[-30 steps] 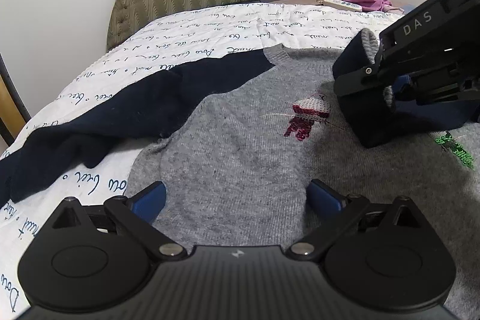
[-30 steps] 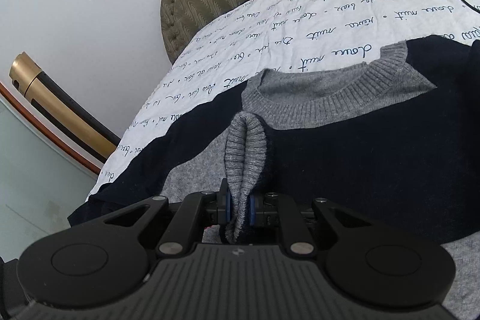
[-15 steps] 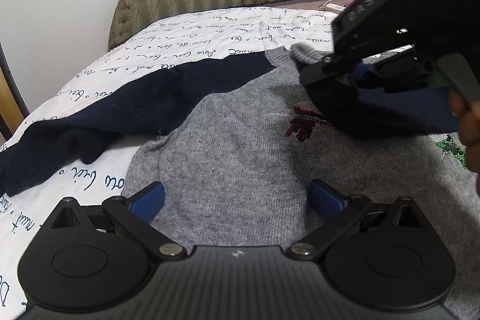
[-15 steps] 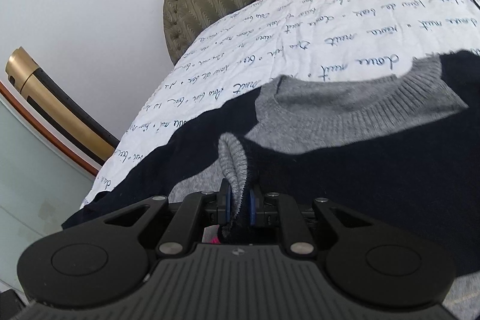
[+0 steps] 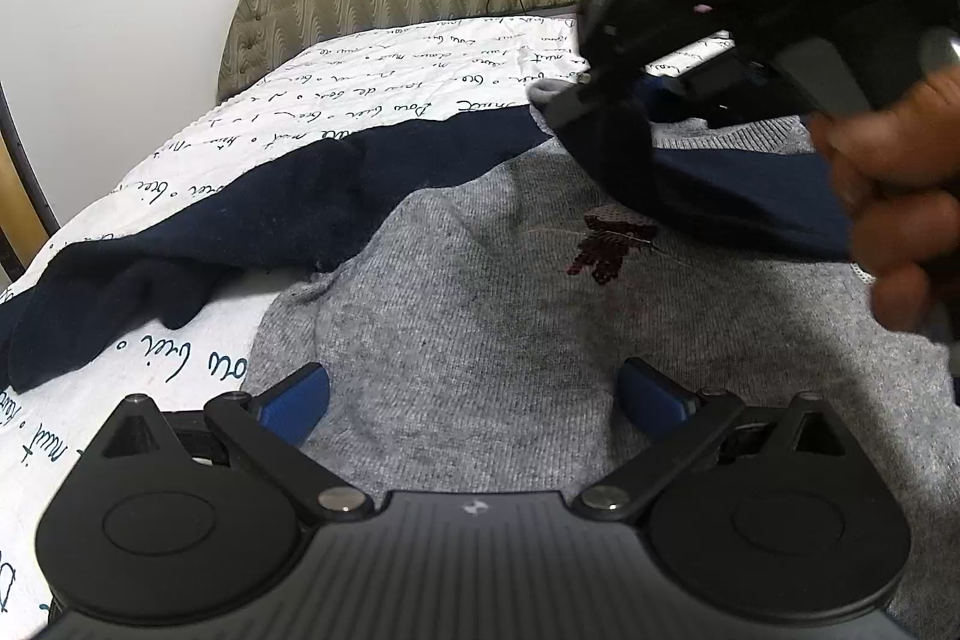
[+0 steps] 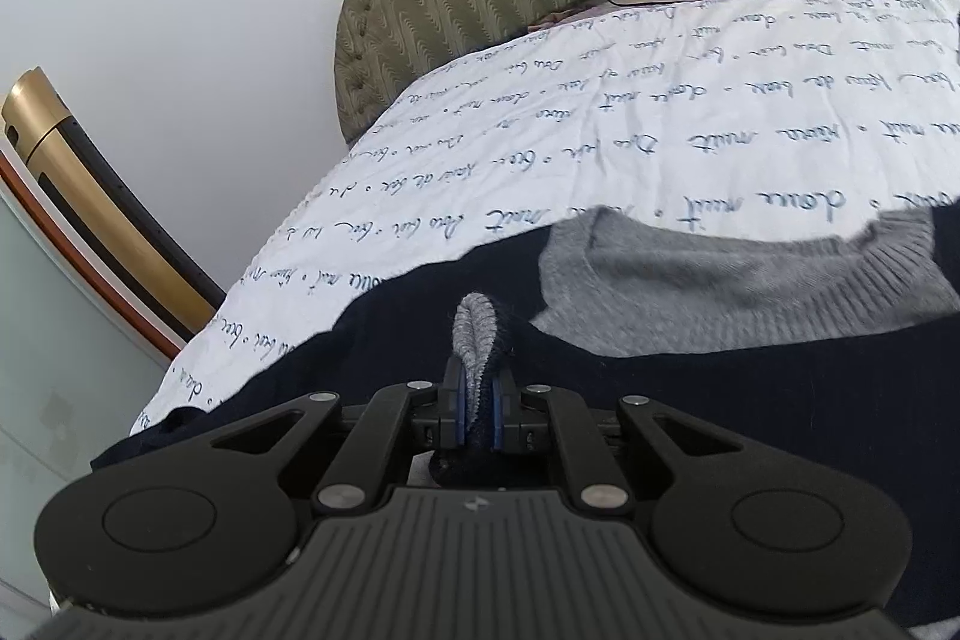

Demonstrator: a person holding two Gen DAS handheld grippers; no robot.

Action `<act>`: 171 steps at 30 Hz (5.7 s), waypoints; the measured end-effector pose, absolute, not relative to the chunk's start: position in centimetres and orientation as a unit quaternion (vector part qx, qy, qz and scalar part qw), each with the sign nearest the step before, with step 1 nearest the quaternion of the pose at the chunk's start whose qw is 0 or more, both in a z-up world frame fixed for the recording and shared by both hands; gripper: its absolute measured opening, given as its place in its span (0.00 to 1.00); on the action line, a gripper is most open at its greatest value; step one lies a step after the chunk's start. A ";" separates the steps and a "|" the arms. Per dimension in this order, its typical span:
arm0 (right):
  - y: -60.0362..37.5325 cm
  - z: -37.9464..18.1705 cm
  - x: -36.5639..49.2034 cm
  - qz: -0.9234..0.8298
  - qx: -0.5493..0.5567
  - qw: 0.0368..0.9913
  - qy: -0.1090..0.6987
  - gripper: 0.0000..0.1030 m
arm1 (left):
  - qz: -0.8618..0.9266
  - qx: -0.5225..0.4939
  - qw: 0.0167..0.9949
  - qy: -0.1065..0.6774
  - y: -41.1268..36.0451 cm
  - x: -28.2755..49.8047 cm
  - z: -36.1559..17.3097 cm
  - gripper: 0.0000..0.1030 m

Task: Fold small clothes
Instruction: 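Carry the held sleeve across the sweater body toward the other sleeve, then lay the sleeve on the sweater and open the right gripper, then grasp the cuff of the other navy sleeve with the left gripper, then fold the held sleeve across the sweater over the first sleeve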

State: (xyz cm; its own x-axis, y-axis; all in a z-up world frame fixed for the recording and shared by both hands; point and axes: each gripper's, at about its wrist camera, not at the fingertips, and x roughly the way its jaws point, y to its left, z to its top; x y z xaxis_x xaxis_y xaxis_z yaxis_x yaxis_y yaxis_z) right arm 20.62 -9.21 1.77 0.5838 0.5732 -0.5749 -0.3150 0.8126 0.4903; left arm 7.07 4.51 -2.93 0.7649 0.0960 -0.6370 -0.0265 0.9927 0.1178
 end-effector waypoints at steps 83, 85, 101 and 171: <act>-11.6 -0.3 11.7 0.330 0.168 0.828 0.421 0.87 | 0.158 -0.341 0.874 0.308 39.6 5.4 5.9 1.00; -11.5 -0.4 11.7 0.331 0.167 0.828 0.422 0.88 | 0.110 -0.374 0.856 0.340 38.3 4.2 4.4 1.00; -11.7 -0.5 11.0 0.330 0.173 0.826 0.423 0.93 | 0.108 -0.461 0.833 0.286 41.9 10.9 2.1 0.99; -17.7 0.2 9.4 0.249 0.159 0.879 0.375 0.96 | 0.020 -0.062 0.990 0.124 20.2 12.5 14.3 0.09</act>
